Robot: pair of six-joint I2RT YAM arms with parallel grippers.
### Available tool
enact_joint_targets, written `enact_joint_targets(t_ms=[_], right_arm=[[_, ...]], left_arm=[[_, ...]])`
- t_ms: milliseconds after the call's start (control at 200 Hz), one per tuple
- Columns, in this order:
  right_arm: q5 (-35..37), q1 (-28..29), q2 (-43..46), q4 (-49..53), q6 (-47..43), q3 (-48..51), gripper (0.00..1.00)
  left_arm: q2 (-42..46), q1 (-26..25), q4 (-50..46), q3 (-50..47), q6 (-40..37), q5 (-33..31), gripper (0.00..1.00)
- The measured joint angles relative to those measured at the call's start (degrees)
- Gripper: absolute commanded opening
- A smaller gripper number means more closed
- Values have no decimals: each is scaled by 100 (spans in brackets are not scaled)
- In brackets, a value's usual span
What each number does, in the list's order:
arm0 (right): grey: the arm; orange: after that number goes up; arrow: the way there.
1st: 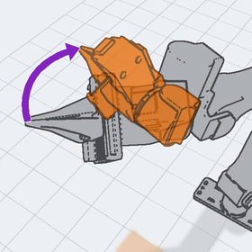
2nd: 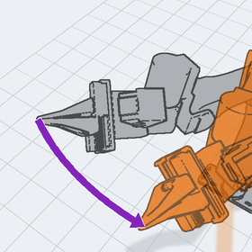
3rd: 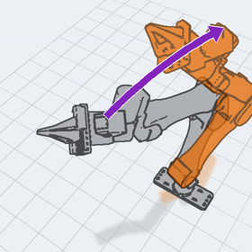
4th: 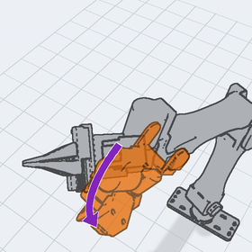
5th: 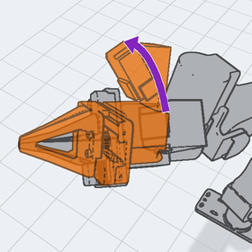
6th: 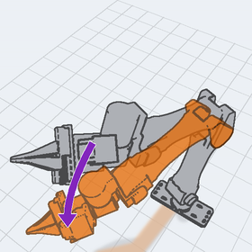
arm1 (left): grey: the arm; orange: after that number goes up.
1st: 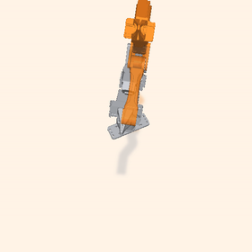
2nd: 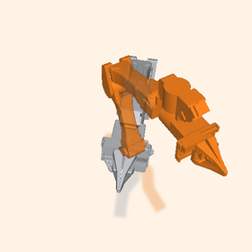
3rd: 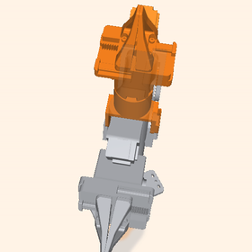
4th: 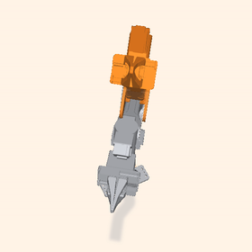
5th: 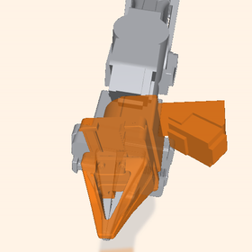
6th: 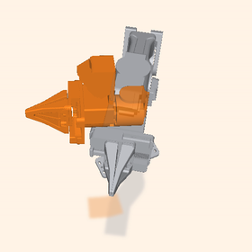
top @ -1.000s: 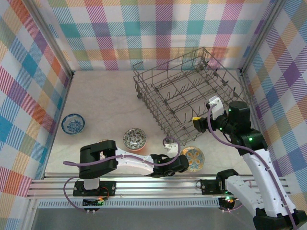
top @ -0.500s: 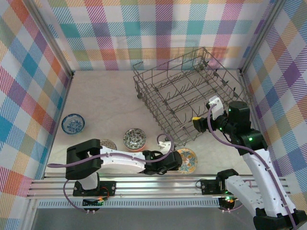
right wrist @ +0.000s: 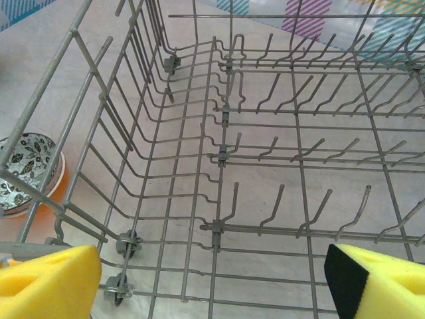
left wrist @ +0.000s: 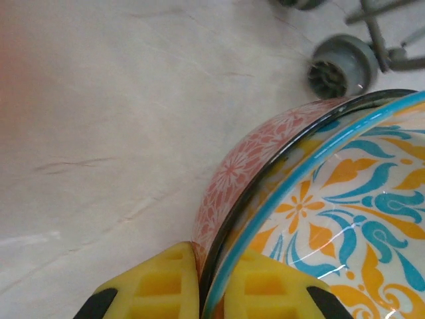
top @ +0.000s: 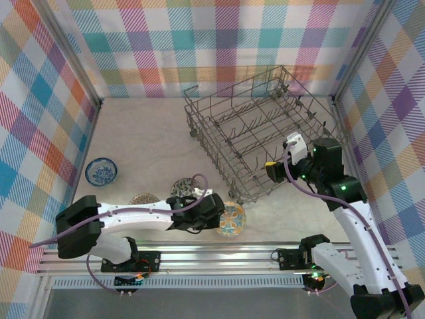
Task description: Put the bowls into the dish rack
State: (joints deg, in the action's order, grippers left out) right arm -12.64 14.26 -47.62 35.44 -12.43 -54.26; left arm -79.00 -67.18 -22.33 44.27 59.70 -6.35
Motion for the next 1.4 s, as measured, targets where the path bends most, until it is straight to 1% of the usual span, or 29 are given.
enact_joint_targets(t_ms=[170, 375, 455, 485, 525, 560, 605, 660, 745, 815, 945, 1090, 1170, 1275, 1400], right_arm=[[0, 0, -133, 0, 0, -72, 88], [2, 0, -247, 0, 0, -136, 88], [4, 0, -278, 0, 0, -138, 88], [7, 0, -291, 0, 0, -138, 88], [20, 2, -310, 0, 0, -138, 88], [24, 0, -323, 0, 0, -140, 89], [26, 2, -337, 9, 0, -146, 89], [31, 0, -345, 26, 0, -168, 89], [70, 0, -345, 48, -2, -232, 89], [109, 0, -345, 66, -2, -295, 89], [162, 0, -350, 87, -4, -387, 89], [216, 0, -382, 170, -2, -437, 89], [247, 0, -387, 216, -2, -437, 89], [308, 0, -387, 264, 0, -442, 89], [365, 2, -387, 326, -2, -470, 89]], left_arm=[[107, 570, -208, -46, -234, 278, 11], [-9, 1029, -485, 55, -494, 603, 20], [-103, 1158, -476, 129, -588, 750, 30], [-133, 1189, -479, 173, -612, 791, 36], [-181, 1211, -503, 249, -664, 820, 48], [-203, 1222, -516, 306, -702, 848, 54], [-208, 1222, -568, 407, -702, 846, 59], [-201, 1222, -678, 551, -815, 844, 62], [-160, 1222, -885, 739, -903, 800, 63], [-26, 1222, -1075, 824, -1027, 739, 62], [90, 1246, -1478, 1158, -1515, 697, 61], [-426, 1331, -2020, 2065, -2321, 693, 58], [-715, 1377, -2227, 2365, -2656, 706, 58], [-892, 1495, -2538, 2398, -2872, 785, 58], [-837, 1661, -2793, 2243, -2914, 868, 59]])
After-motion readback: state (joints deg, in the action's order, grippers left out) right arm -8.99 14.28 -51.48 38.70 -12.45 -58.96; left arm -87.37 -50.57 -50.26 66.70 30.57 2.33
